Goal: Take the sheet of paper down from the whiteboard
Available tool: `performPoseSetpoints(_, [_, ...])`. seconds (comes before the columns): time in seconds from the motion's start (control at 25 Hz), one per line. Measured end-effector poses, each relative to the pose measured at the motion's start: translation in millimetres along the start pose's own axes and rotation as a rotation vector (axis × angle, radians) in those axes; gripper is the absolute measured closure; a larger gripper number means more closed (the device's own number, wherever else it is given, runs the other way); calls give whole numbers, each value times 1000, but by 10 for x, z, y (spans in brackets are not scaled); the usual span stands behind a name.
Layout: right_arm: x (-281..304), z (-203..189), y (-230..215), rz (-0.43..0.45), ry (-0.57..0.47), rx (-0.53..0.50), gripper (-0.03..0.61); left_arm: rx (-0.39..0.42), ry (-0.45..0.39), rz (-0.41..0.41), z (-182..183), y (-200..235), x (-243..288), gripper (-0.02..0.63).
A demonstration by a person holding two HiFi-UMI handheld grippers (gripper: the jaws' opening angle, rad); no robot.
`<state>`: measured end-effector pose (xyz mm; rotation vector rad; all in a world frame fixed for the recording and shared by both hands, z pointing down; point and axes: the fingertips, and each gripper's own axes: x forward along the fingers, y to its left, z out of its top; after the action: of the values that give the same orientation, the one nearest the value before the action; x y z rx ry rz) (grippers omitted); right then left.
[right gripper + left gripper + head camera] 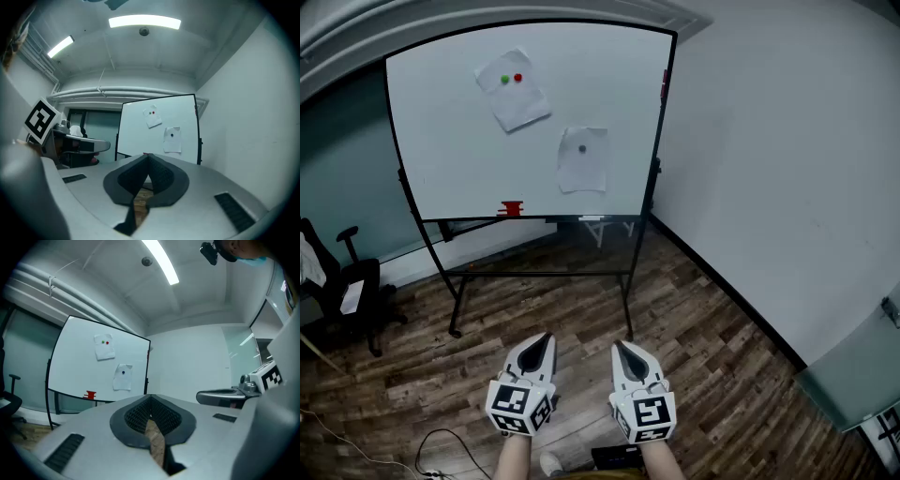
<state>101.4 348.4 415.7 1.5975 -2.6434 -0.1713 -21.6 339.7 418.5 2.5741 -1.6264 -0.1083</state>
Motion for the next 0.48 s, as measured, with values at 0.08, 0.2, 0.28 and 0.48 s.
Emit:
performPoseSetpoints(0.08, [-19,10,-15,-7,9,1,568,-5,0,1,-1,0,-2,599])
performPoseSetpoints(0.2, [-48,16,-34,-7,11,5,568,-8,-1,5,4,-14,-6,599])
performPoseSetpoints(0.28, [-71,14,-55,-9,10,4,568,-7,-2,7,14,-36,-6,599])
performPoseSetpoints(0.48, [-116,0,-168,-7,-8,37,568,-8,-3,6,14,-121,35,598])
